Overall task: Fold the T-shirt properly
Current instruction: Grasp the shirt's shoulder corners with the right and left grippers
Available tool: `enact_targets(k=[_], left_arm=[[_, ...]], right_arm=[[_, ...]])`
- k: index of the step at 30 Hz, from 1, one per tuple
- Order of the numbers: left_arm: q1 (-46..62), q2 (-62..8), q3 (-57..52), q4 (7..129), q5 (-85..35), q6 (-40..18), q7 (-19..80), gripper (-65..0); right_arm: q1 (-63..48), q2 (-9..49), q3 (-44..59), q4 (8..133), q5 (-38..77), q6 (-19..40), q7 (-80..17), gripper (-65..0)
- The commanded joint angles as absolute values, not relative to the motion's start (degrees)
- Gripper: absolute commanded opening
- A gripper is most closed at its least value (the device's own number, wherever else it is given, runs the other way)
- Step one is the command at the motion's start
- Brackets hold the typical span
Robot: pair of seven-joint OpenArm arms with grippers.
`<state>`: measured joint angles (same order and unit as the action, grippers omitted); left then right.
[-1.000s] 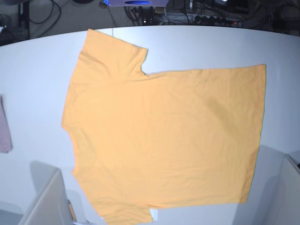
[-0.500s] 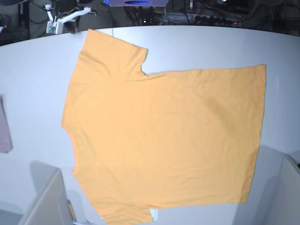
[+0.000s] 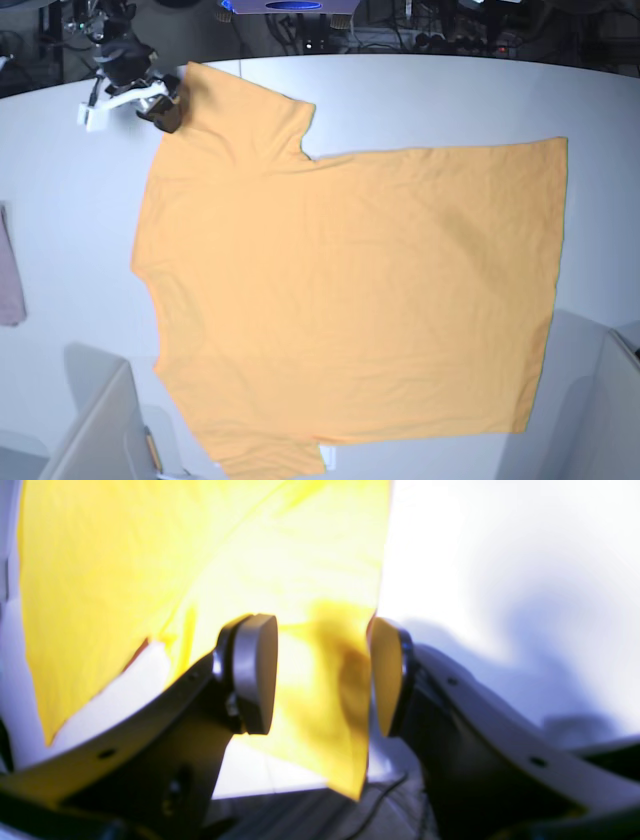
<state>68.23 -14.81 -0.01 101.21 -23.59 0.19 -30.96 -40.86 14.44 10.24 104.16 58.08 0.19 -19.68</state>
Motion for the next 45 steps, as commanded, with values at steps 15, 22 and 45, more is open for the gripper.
enact_targets(k=[15,22,45], left_arm=[[65.5,-21.7,-4.8,102.5,-42.9,0.6,-32.3,-8.2],[60.7,-21.4,-13.5,103.9,-50.6,0.3,-19.1,-8.2],[31.1,-12.7,-38.6,89.2,-56.3,-9.5,28.2,-8.2]], right_arm=[[-39.3,15.0,5.8,97.0,58.8,5.5,-23.6,-37.1],[-37.8,13.8,5.7,94.0,56.3,5.7,-23.4,-39.5],[-36.9,14.1,5.7,94.5,56.2,5.7,-23.5,-65.0]])
